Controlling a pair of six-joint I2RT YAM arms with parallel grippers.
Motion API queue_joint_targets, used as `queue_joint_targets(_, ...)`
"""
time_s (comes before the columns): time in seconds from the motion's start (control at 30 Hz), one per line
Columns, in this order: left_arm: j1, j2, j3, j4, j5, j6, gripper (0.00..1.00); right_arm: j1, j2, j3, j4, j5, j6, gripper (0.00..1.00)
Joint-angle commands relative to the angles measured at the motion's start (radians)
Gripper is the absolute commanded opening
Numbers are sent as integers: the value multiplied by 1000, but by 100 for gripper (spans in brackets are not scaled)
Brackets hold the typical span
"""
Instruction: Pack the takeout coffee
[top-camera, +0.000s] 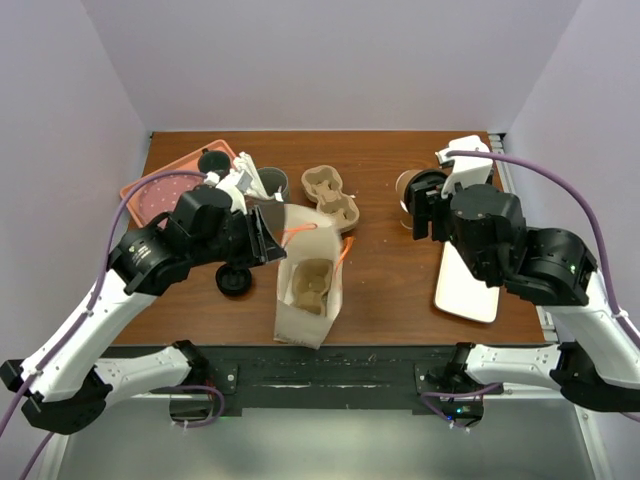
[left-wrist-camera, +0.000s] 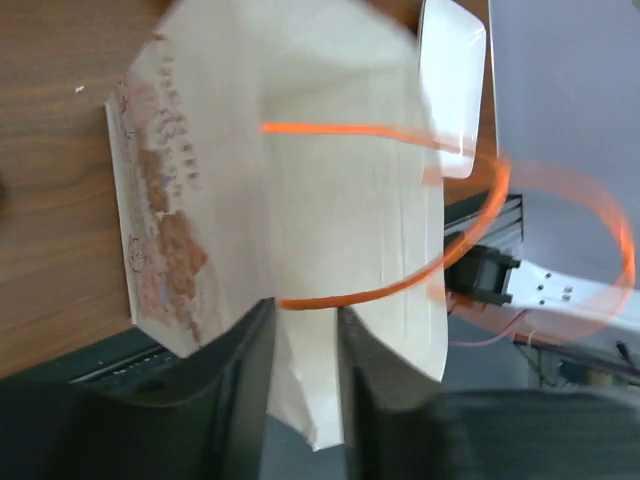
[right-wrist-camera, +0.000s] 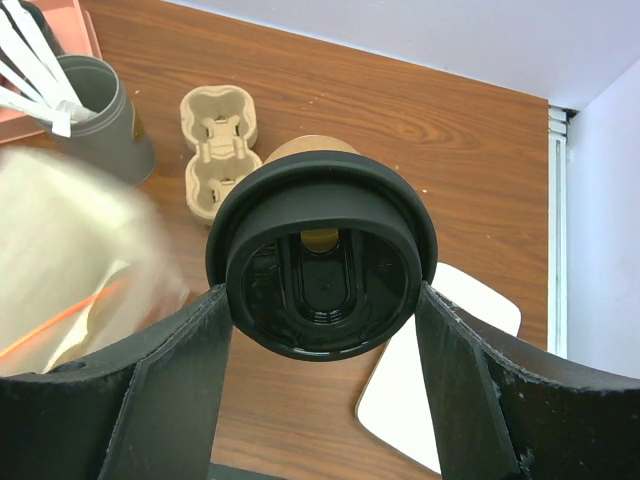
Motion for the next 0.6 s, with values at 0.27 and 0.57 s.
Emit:
queue_joint_targets(0.27,2,77,246,11,-32,376,66,-2,-16,19,37,-6,33,15)
queue_joint_targets(0.57,2,215,388,164,-59,870,73,-3,-31,43,16,-3,3,15)
